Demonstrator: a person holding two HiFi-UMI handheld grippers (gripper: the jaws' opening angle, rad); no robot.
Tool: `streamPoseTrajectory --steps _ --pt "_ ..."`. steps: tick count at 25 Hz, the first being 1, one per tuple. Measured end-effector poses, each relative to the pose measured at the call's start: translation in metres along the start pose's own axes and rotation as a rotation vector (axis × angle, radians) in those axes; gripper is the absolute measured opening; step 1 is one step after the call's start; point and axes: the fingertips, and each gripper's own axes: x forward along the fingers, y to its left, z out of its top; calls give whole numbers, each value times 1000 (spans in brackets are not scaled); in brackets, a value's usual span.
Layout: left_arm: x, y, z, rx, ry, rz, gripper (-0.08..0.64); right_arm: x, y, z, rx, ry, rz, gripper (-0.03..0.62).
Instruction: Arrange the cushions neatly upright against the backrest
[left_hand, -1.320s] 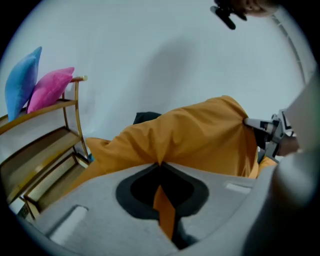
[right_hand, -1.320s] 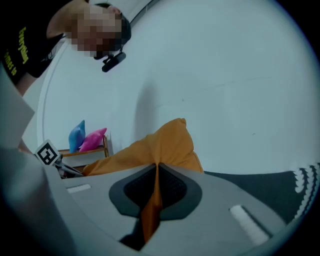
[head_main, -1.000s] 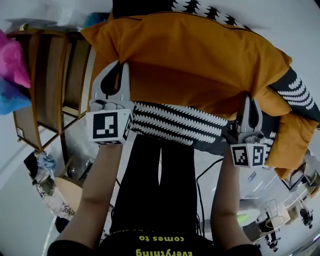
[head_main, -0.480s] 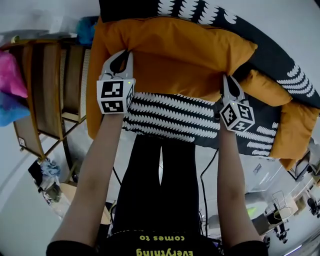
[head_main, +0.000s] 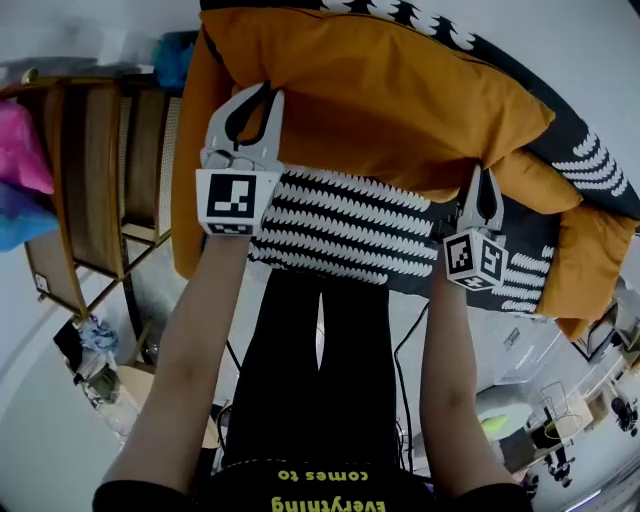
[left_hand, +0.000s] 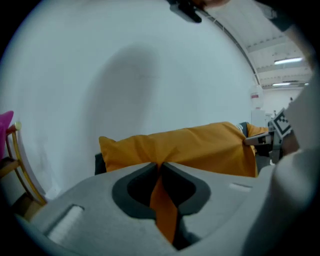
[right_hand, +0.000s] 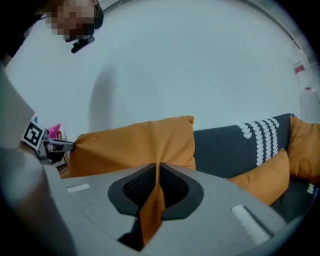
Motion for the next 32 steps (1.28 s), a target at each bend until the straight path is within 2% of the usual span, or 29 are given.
streamPoseTrajectory --steps 2,4,6,7,9,12,16,18,19,21,22,23,25,27,32 --pt "17 -8 -29 -53 93 -16 50 6 -20 -25 -4 121 13 61" --pt "20 -14 -38 -108 106 -37 51 7 -30 -35 7 187 49 62" --pt "19 -15 -37 -117 107 -51 70 10 -29 -36 -5 222 92 137" --pt "18 -14 -38 -118 115 -51 93 10 -26 -35 -20 226 103 165" --pt "13 -9 -43 -126 130 -31 157 7 -21 -30 -55 212 95 172" --pt "-4 -6 -34 -135 112 2 176 -8 -16 -10 -80 158 77 179" --pt "-31 -23 6 -155 38 -13 178 -40 -2 34 -88 67 121 165" --pt "-44 -27 27 -169 3 -20 178 -53 12 59 -88 23 163 126" --pt "-51 -28 38 -168 -11 -19 178 -59 19 72 -92 2 182 85" --pt "-68 -34 60 -152 -38 -34 98 -72 30 99 -106 -36 203 55" --pt "-78 -40 72 -138 -52 -54 38 -81 34 113 -113 -55 205 54" --pt "-88 -46 86 -123 -68 -78 10 -89 38 128 -117 -75 206 53" --pt "-108 -57 116 -88 -96 -118 2 -108 46 159 -116 -121 214 38" --pt "-127 -59 144 -72 -115 -123 2 -127 56 188 -114 -162 229 15" --pt "-160 -50 194 -121 -133 -74 2 -167 78 243 -108 -220 237 11"
